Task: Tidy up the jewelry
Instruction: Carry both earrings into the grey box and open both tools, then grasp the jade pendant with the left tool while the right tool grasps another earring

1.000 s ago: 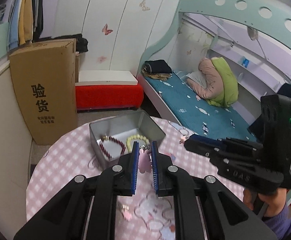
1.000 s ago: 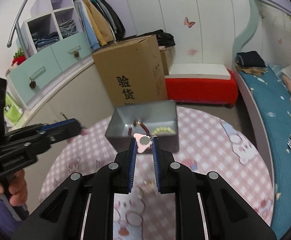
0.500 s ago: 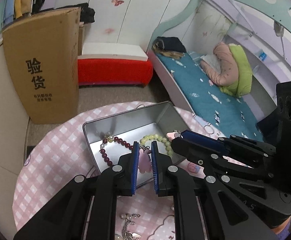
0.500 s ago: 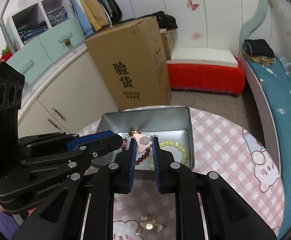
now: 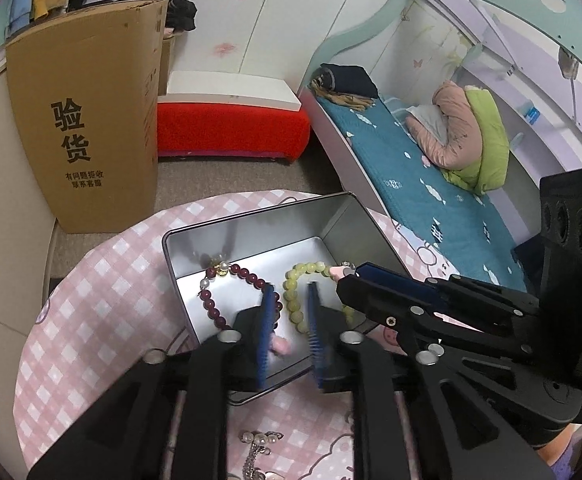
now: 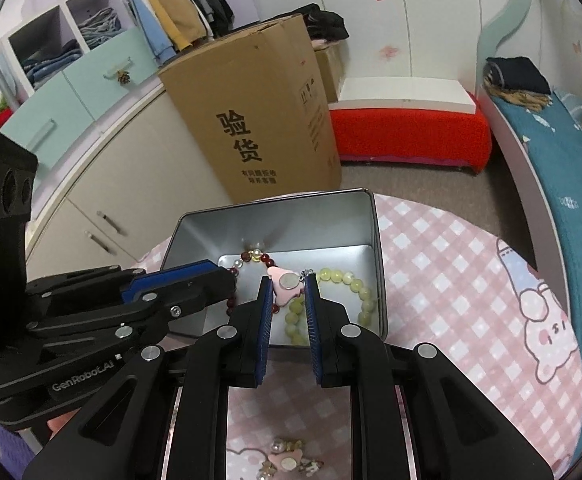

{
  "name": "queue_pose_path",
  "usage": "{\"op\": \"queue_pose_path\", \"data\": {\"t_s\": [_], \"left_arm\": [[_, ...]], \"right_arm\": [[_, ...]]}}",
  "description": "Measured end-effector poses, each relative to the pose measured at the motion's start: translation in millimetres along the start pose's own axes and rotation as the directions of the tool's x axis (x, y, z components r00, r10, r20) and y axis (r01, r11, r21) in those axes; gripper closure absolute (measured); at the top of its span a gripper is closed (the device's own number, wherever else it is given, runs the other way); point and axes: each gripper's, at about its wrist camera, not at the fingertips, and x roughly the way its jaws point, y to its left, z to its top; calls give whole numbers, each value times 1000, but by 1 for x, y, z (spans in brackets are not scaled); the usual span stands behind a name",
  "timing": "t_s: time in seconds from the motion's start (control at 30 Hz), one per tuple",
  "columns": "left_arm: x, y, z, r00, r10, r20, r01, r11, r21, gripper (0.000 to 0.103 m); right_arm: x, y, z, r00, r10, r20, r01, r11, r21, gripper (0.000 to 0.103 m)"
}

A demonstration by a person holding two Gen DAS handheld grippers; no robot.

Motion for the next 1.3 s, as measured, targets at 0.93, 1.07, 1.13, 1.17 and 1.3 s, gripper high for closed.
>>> {"op": "queue_pose_path", "data": {"t_s": [0.93,1.07,1.13,1.17,1.3], "left_arm": [[-119,-5,-66,953,166,252,-176,984,18,31],[-114,9,-96,952,223,210,-226,974,-11,31],[-108,15,-110,955,236,179,-236,971,-22,31],[-103,18,-118,957,243,158,-242,970,-27,31],[-82,21,-143,952,291,89,-291,957,-14,31]], "right_arm": [[-100,11,-53,984,-94,152,102,994,-49,49],[-102,5,-80,987,-103,125,108,994,-32,49],[-100,5,-93,989,-99,110,102,995,-20,49],[-98,5,-100,991,-97,97,99,995,-17,49],[-86,4,-121,995,-87,55,87,996,0,49]]}}
